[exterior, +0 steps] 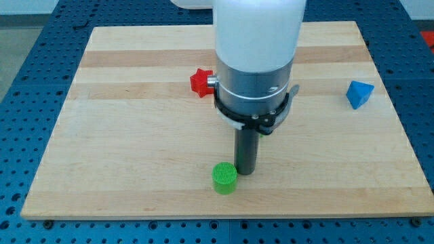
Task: Push the green star close to the right of green circle
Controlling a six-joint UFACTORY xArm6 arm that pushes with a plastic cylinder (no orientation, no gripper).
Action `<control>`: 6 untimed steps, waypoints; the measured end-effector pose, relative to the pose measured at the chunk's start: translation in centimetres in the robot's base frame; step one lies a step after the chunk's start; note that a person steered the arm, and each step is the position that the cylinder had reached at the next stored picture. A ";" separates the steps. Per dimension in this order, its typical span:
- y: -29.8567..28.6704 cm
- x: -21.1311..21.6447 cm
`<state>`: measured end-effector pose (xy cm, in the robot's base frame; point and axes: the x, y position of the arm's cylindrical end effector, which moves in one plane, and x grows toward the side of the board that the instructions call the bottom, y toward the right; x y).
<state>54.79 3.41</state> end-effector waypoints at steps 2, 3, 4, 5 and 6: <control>4.7 -8.7; 4.4 -12.1; 1.9 -12.3; -0.3 -10.0; -2.5 -6.4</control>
<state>48.43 0.87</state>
